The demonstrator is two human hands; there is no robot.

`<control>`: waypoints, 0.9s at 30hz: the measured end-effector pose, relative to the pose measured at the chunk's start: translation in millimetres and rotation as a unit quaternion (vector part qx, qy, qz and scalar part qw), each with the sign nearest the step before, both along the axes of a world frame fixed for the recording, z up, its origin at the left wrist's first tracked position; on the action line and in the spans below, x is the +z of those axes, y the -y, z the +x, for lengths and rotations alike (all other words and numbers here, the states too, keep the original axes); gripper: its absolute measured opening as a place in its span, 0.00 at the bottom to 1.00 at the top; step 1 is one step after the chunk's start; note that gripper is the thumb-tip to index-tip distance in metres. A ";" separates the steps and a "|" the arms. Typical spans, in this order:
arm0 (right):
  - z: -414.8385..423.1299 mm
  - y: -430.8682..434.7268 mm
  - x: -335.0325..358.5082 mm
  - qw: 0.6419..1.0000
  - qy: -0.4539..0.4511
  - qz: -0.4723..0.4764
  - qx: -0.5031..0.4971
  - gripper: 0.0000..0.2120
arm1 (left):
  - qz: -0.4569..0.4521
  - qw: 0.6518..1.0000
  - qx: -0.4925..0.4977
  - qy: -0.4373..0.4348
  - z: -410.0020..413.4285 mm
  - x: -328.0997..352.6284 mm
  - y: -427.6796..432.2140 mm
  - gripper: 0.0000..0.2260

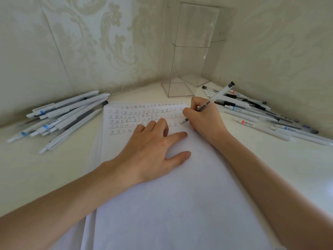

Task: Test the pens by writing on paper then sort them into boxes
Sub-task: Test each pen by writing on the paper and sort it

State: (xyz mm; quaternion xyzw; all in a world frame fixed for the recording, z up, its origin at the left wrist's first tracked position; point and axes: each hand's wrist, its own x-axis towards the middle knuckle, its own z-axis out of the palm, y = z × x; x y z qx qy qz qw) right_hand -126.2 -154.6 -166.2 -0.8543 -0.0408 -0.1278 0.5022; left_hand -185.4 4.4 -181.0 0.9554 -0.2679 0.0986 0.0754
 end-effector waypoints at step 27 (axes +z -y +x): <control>-12.5 2.5 12.3 0.980 -0.014 0.171 0.097 0.10 | -0.344 0.934 0.065 -0.077 5.8 2.3 -10.2 0.09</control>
